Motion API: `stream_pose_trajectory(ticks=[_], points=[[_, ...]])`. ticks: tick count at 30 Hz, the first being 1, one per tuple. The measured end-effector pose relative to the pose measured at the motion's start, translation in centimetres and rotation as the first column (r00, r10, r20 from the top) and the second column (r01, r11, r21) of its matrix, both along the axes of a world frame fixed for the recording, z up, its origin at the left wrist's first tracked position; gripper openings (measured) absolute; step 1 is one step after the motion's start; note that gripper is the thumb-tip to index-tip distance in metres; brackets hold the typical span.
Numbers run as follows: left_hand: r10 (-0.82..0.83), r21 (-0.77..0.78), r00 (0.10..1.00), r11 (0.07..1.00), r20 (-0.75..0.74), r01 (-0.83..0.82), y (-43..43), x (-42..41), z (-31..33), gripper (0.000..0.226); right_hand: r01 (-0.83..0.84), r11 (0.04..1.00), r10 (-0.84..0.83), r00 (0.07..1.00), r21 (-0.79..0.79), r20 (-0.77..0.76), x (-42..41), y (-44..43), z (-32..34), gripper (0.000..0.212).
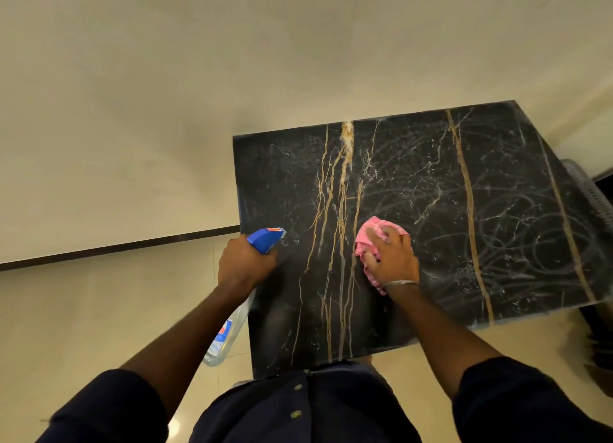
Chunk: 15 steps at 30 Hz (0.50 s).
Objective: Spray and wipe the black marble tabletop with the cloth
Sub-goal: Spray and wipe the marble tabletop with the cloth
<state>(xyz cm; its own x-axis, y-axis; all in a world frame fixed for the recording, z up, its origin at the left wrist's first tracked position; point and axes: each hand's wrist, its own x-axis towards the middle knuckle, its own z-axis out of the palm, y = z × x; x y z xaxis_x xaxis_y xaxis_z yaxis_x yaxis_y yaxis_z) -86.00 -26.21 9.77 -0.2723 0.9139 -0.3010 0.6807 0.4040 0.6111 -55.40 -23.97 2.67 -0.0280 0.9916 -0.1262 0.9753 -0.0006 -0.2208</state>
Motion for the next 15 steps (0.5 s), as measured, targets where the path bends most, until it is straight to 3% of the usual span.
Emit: stream_pose_trajectory(ticks=[4,6,12,15], points=[[0.021,-0.019,1.000,1.000,0.014,-0.020,-0.2,-0.3,-0.1,0.027,0.166,0.986,-0.166,0.986,0.028,0.015,-2.3,0.6,-0.3,0.053],[0.016,-0.023,1.000,1.000,0.011,-0.016,-0.4,-0.3,0.0,0.026,0.160,0.987,-0.161,0.987,0.028,0.020,-5.8,0.2,-0.3,0.054],[0.025,0.008,0.999,1.000,-0.022,-0.025,-0.3,0.2,0.4,0.025,-0.288,0.957,0.289,0.957,0.032,-0.036,-15.9,-2.0,0.7,0.050],[0.020,0.018,1.000,1.000,-0.019,-0.019,0.2,0.6,0.8,0.024,-0.391,0.920,0.390,0.920,-0.028,-0.038,-15.2,-1.3,0.8,0.051]])
